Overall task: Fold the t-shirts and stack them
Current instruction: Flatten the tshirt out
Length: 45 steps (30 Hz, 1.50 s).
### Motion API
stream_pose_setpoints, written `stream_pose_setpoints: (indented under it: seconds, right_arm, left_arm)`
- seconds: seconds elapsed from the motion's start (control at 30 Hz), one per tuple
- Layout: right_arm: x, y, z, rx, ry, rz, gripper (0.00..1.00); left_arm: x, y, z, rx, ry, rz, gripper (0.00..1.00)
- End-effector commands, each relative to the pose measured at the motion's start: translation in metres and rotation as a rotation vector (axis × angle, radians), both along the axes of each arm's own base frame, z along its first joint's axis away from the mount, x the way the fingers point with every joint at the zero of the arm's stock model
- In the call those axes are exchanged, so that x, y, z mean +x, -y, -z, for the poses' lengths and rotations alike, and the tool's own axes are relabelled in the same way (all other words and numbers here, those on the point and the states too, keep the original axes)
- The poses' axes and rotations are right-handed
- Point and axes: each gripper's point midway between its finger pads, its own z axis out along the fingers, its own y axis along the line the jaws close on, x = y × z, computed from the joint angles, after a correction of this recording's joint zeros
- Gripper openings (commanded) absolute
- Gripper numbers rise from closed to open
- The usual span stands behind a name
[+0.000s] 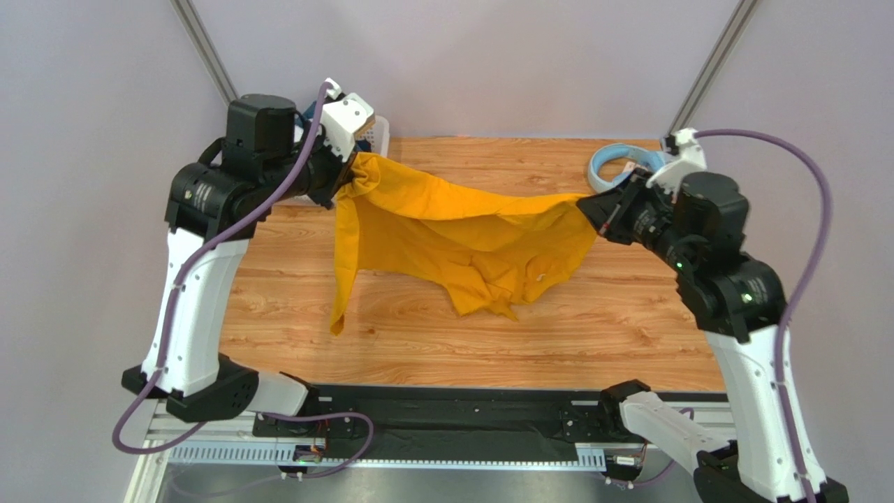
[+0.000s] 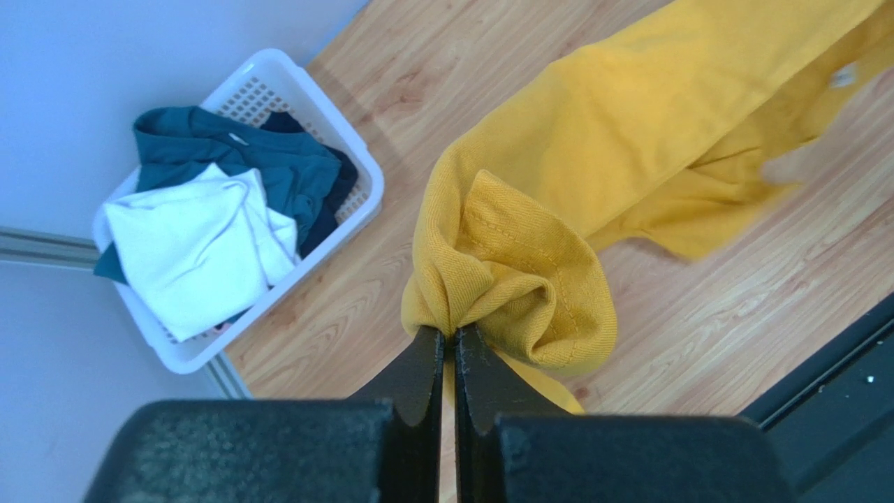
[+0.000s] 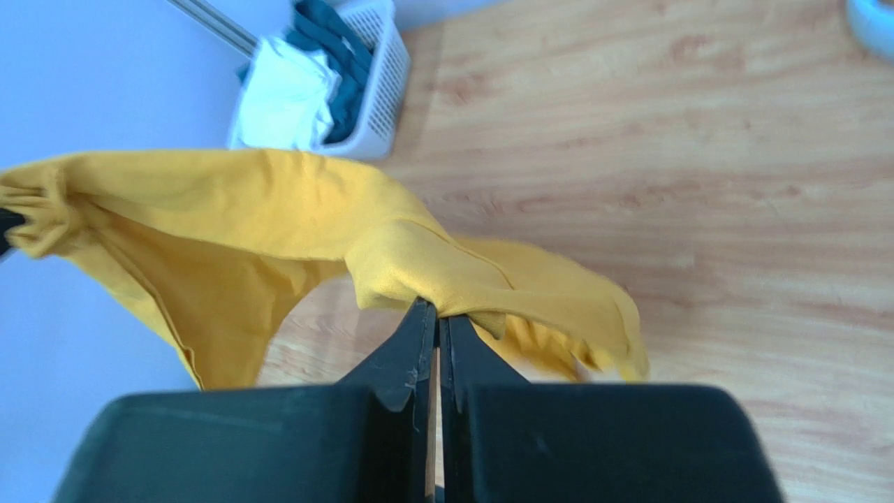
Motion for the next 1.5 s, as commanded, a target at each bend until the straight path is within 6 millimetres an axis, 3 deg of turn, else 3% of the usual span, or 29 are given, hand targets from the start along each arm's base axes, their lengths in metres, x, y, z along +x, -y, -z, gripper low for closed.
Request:
stream_pose_setpoints:
  seconds: [0.0, 0.2, 0.33, 0.47, 0.73, 0.83, 0.87, 0.9, 0.93, 0.97, 1.0, 1.03, 1.07, 1.1, 1.13, 1.17, 1.2, 1.23, 1.3, 1.33, 1.4, 1.47]
  right_arm:
    - [-0.048, 0.023, -0.073, 0.021, 0.201, 0.025, 0.00]
    - [-0.097, 0.050, -0.107, 0.010, 0.297, 0.080, 0.00]
    - [-0.124, 0.070, -0.127, 0.005, 0.347, 0.144, 0.00]
    - [-0.153, 0.082, -0.159, 0.037, 0.449, 0.158, 0.00]
    - [-0.165, 0.100, -0.176, -0.007, 0.526, 0.221, 0.00]
    - [-0.149, 0.105, -0.160, -0.041, 0.482, 0.268, 0.00]
    - [-0.139, 0.104, -0.149, -0.057, 0.454, 0.277, 0.00]
    - [-0.129, 0.103, -0.145, -0.060, 0.449, 0.287, 0.00]
    - [-0.108, 0.103, -0.116, -0.102, 0.374, 0.314, 0.00]
    - [-0.098, 0.103, -0.105, -0.117, 0.341, 0.331, 0.00]
    - [-0.087, 0.102, -0.098, -0.126, 0.327, 0.341, 0.00]
    - [-0.068, 0.102, -0.073, -0.169, 0.251, 0.365, 0.00]
    - [-0.058, 0.101, -0.064, -0.182, 0.222, 0.374, 0.00]
    - [-0.047, 0.100, -0.057, -0.194, 0.206, 0.384, 0.00]
    - [-0.028, 0.100, -0.034, -0.236, 0.140, 0.407, 0.00]
    - [-0.018, 0.099, -0.025, -0.252, 0.114, 0.419, 0.00]
    - [-0.006, 0.098, -0.018, -0.264, 0.105, 0.431, 0.00]
    - [0.013, 0.098, 0.009, -0.305, 0.035, 0.441, 0.00]
    - [0.045, 0.094, 0.032, -0.276, -0.024, 0.436, 0.00]
    - [0.057, 0.094, 0.046, -0.261, -0.055, 0.430, 0.00]
    - [0.087, 0.098, 0.084, -0.213, -0.133, 0.432, 0.00]
    - [0.105, 0.099, 0.106, -0.217, -0.169, 0.432, 0.00]
  left_arm:
    - [-0.032, -0.028, -0.036, 0.028, 0.148, -0.014, 0.00]
    - [-0.074, -0.051, -0.072, 0.012, 0.283, -0.009, 0.00]
    - [-0.101, -0.060, -0.081, 0.003, 0.315, 0.008, 0.00]
    - [-0.126, -0.067, -0.084, -0.002, 0.349, 0.044, 0.00]
    - [-0.151, -0.063, -0.080, -0.007, 0.391, 0.143, 0.00]
    - [-0.137, -0.051, -0.058, -0.004, 0.333, 0.166, 0.00]
    - [-0.127, -0.043, -0.034, 0.010, 0.256, 0.189, 0.00]
    - [-0.122, -0.037, -0.022, 0.010, 0.221, 0.202, 0.00]
    - [-0.114, -0.030, -0.012, 0.000, 0.193, 0.209, 0.00]
    - [-0.106, -0.021, 0.020, 0.013, 0.102, 0.234, 0.00]
    - [-0.100, -0.016, 0.036, 0.018, 0.062, 0.246, 0.00]
    - [-0.090, -0.010, 0.048, 0.021, 0.038, 0.253, 0.00]
    - [-0.084, -0.006, 0.081, 0.043, -0.046, 0.257, 0.00]
    - [-0.075, -0.003, 0.094, 0.051, -0.064, 0.258, 0.00]
    - [-0.067, 0.000, 0.113, 0.069, -0.108, 0.257, 0.00]
    - [-0.063, -0.001, 0.146, 0.108, -0.177, 0.257, 0.00]
    - [-0.053, 0.001, 0.158, 0.117, -0.178, 0.252, 0.00]
    - [-0.048, -0.001, 0.192, 0.135, -0.266, 0.245, 0.00]
    - [-0.030, -0.003, 0.217, 0.139, -0.301, 0.234, 0.00]
    - [-0.020, -0.010, 0.245, 0.159, -0.379, 0.207, 0.00]
    - [-0.001, -0.016, 0.263, 0.161, -0.412, 0.181, 0.00]
    - [0.025, -0.030, 0.284, 0.148, -0.480, 0.112, 0.00]
